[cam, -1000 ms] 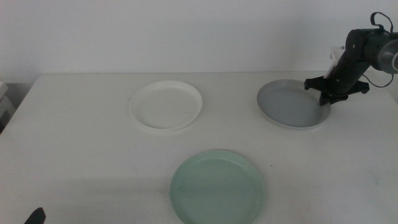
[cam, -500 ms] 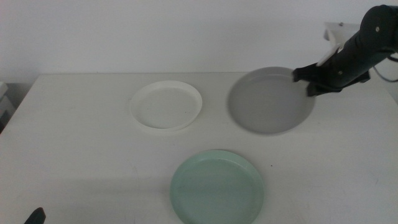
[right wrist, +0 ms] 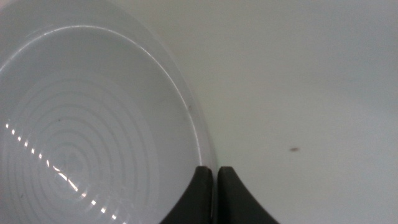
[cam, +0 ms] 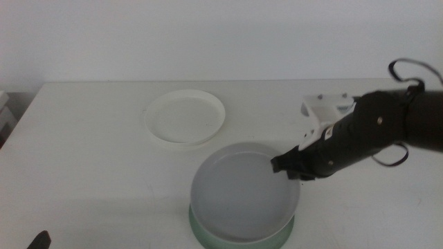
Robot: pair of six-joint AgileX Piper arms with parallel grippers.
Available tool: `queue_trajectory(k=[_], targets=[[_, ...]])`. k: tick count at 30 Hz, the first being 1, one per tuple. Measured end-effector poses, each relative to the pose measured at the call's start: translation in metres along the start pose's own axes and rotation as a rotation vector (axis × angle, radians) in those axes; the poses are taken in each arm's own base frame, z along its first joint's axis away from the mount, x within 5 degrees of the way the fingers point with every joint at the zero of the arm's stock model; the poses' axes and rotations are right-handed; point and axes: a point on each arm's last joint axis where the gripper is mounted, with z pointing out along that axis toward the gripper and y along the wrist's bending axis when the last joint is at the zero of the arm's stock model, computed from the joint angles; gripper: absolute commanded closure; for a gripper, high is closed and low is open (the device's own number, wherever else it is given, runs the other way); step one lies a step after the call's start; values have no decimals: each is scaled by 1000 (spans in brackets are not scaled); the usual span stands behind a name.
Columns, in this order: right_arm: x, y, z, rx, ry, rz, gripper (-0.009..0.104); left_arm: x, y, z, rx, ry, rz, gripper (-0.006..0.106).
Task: Stack the three bowls on top of each other.
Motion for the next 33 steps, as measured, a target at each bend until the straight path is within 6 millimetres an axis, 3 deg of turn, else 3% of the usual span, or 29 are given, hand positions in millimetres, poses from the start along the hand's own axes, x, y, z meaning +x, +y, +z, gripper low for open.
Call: queue_trajectory(k=[11, 25, 28, 33], targets=[[8, 3, 7, -18, -35, 20, 95, 0, 0, 0, 0, 0, 0, 11], [8, 5, 3, -24, 22, 19, 43, 0, 0, 0, 0, 0, 0, 11], [-4, 8, -14, -36, 16, -7, 39, 0, 0, 0, 0, 0, 0, 11], [-21, 16, -76, -58, -107, -119, 39, 0, 0, 0, 0, 0, 0, 11]])
